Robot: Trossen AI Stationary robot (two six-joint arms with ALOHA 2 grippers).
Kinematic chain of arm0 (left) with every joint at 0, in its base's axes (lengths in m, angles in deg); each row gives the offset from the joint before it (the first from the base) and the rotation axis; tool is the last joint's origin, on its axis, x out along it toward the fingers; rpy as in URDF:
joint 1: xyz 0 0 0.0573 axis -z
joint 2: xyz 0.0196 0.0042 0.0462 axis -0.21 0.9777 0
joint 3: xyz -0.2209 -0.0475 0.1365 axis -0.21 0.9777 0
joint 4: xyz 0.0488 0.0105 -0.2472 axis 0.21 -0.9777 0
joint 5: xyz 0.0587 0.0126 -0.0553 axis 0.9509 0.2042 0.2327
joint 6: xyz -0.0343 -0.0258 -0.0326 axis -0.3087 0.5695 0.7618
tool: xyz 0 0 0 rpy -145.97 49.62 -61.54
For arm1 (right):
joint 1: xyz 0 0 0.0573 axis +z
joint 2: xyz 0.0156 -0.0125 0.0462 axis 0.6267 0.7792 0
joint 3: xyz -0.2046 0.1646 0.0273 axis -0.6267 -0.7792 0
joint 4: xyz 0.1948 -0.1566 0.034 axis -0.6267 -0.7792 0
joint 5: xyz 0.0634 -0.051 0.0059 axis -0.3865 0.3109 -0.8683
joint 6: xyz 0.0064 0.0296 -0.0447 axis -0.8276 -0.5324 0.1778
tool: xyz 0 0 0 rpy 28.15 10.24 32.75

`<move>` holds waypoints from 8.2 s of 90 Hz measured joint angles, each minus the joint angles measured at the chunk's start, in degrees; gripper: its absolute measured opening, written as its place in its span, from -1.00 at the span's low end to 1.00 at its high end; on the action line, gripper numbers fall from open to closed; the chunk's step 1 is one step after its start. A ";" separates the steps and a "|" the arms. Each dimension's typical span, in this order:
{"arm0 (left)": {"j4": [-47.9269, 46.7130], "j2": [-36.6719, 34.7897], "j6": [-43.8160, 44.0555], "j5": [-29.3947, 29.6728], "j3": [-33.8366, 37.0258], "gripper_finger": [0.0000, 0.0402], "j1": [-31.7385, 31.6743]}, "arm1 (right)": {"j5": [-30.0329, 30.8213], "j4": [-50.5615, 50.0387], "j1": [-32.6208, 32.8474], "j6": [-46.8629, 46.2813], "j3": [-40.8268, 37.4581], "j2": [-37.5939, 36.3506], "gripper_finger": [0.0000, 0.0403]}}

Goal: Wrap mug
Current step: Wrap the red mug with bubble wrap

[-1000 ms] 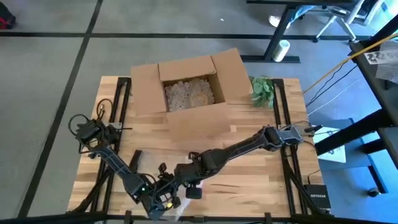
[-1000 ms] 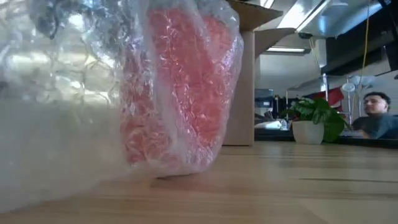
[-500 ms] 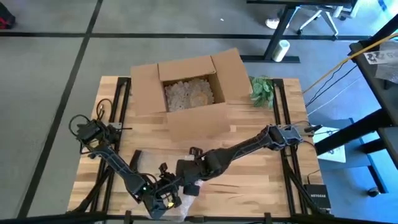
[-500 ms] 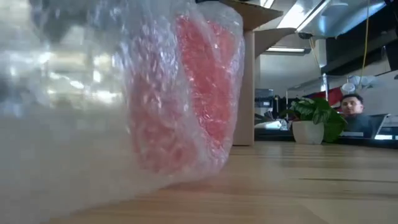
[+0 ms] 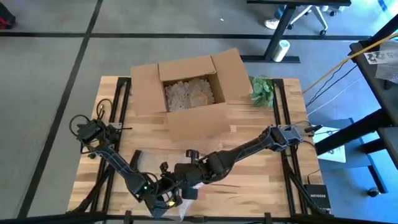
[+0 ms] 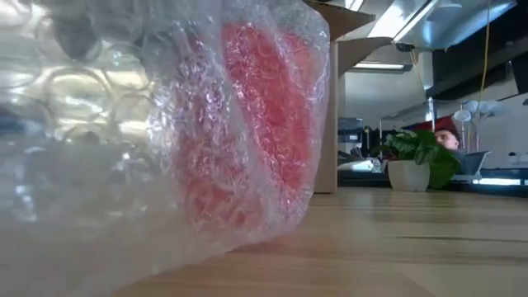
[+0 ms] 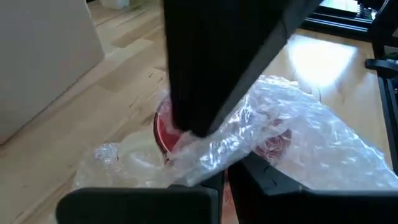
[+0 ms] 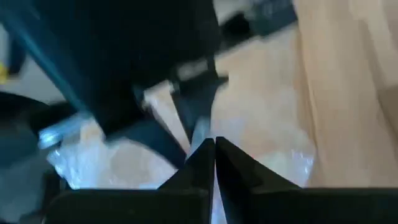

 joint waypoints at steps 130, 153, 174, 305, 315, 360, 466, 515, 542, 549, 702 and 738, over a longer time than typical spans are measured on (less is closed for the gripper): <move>-29.24 -6.70 39.19 5.15 1.31 -1.00 19.40 | -13.22 -11.30 -2.80 -3.85 0.17 10.40 -1.00; -27.75 -2.67 52.98 3.43 6.36 -1.00 20.90 | -13.99 -15.91 -2.35 -1.54 0.15 10.45 -1.00; -27.38 -2.68 51.79 -0.48 6.61 -1.00 20.37 | -15.17 -14.04 -1.97 0.31 0.59 10.27 -1.00; -31.78 -2.75 52.85 -4.98 6.60 -1.00 19.59 | -7.36 -32.92 1.22 -9.04 0.85 6.44 -1.00; -31.74 -2.75 52.85 -4.97 6.60 -1.00 19.62 | -7.35 -33.02 1.94 -10.36 0.87 5.66 -1.00; -31.56 -2.78 53.03 -2.86 6.60 -1.00 20.03 | 5.26 -31.43 7.27 -17.46 0.95 -5.59 -1.00; 3.15 -10.91 0.77 -18.94 16.50 -1.00 5.47 | 30.46 54.33 34.69 -57.10 -66.16 -16.42 -1.00; 31.50 -36.57 -10.24 -19.67 52.29 -1.00 -1.32 | 33.10 62.67 33.52 -54.18 -90.66 -35.24 -1.00; 29.07 -36.65 -5.23 -21.22 52.52 -0.86 -4.25 | 33.88 61.74 30.86 -54.26 -90.77 -35.58 -1.00; 27.90 -36.65 -4.09 -23.81 52.52 -0.76 -5.48 | 33.75 62.50 30.86 -54.29 -90.77 -35.58 -1.00; 35.60 -30.10 -13.70 -33.07 47.56 -1.00 -6.34 | 35.61 70.55 30.97 -53.67 -90.68 -35.52 -1.00; 25.14 -36.55 -20.06 -35.74 43.14 -1.00 -10.43 | 35.64 71.43 30.97 -51.24 -90.68 -35.50 -1.00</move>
